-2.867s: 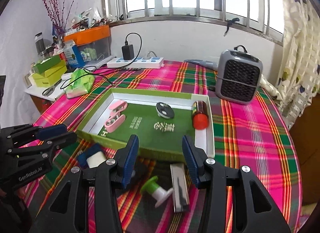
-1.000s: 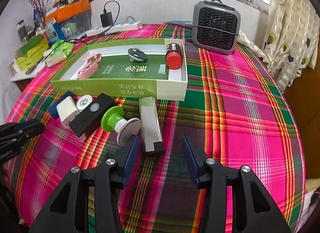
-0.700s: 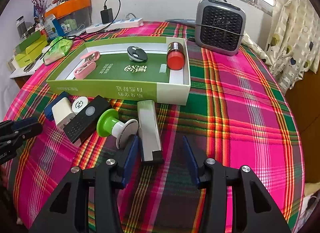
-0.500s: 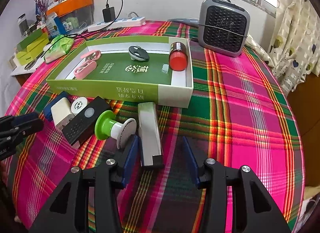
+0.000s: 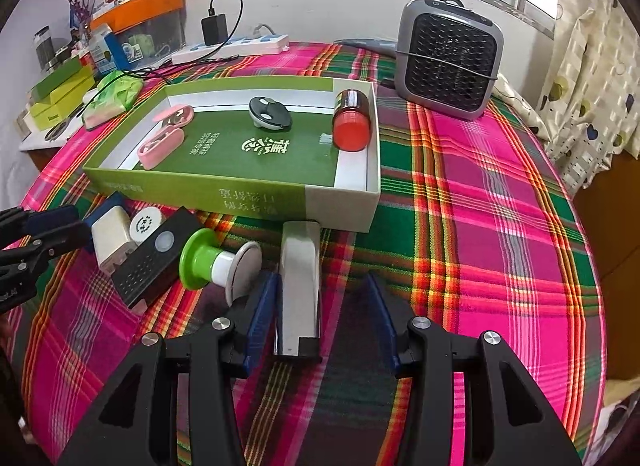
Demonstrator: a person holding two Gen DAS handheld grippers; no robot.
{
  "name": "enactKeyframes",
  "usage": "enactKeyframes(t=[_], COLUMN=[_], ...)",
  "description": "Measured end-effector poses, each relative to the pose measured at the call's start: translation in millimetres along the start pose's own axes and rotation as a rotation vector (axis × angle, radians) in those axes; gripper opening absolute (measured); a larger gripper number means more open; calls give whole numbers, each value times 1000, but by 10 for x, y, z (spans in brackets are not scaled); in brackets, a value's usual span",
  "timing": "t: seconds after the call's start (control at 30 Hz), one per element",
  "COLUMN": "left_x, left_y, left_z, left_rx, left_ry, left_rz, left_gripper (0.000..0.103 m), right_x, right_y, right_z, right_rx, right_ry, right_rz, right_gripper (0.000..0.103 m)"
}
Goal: Organize rigid objects
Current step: 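Move the left tool to the blue USB drive while the right tool nears the silver stapler, then close the left tool on the blue USB drive while the right tool closes on the silver stapler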
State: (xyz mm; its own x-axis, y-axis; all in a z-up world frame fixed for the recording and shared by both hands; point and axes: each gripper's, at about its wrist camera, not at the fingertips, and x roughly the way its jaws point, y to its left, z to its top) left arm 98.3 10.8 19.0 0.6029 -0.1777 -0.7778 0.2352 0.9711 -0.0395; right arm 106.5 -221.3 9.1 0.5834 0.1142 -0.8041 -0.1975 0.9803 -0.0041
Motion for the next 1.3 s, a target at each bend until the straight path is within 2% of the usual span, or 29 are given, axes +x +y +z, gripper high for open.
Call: enactKeyframes(t=[0.5, 0.77, 1.03, 1.17, 1.3], left_x=[166, 264, 260, 254, 253], left_y=[-132, -113, -102, -89, -68], left_z=[155, 155, 157, 157, 160], left_rx=[80, 66, 46, 36, 32], left_ry=[12, 40, 32, 32, 31], left_rz=[21, 16, 7, 11, 21], left_gripper=[37, 37, 37, 35, 28], right_x=[13, 12, 12, 12, 10], right_y=[-27, -28, -24, -24, -26], right_z=[14, 18, 19, 17, 15], right_rx=[3, 7, 9, 10, 10], right_ry=[1, 1, 0, 0, -1], right_rz=[2, 4, 6, 7, 6], right_gripper=[47, 47, 47, 47, 47])
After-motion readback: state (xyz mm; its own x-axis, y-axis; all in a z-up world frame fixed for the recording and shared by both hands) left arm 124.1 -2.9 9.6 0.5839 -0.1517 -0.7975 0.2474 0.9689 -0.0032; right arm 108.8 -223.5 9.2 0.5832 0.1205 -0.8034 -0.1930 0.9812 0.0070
